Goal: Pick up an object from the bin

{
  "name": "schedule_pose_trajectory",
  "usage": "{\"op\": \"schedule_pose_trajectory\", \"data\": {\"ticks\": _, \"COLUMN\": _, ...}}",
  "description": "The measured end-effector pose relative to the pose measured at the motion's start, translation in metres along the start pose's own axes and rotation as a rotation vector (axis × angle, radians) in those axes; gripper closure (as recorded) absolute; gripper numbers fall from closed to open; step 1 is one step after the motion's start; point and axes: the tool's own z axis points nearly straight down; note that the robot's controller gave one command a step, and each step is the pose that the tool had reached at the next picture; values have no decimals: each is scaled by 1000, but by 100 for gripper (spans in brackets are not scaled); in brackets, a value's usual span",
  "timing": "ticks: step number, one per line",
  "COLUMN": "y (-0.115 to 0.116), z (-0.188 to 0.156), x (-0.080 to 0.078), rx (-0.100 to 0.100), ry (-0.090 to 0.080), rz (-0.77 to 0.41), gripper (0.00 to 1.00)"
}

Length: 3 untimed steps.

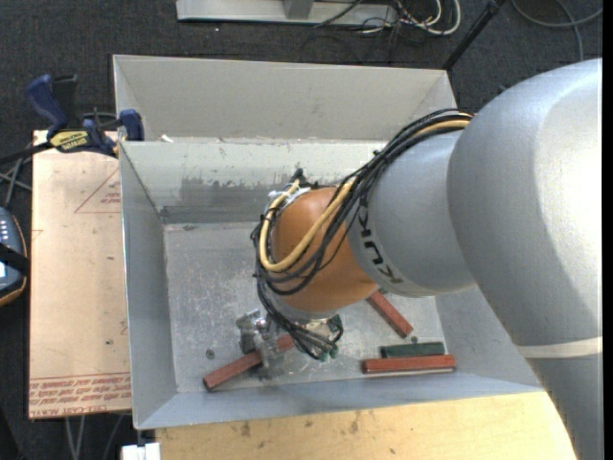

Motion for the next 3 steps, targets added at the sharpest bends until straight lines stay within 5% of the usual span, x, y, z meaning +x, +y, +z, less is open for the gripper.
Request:
{"op": "schedule_pose_trajectory", "data": {"ticks": 1, "y": 2, "z": -48, "x": 9, "rx": 0, "ry": 9, "rz": -56, "gripper": 100}}
{"op": "schedule_pose_trajectory", "data": {"ticks": 2, "y": 9, "z": -88, "x": -7, "rx": 1, "ry": 0, "rz": -9, "gripper": 100}}
{"op": "schedule_pose_trajectory", "data": {"ticks": 3, "y": -14, "z": -141, "x": 13, "rx": 0, "ry": 5, "rz": -4, "gripper": 100}}
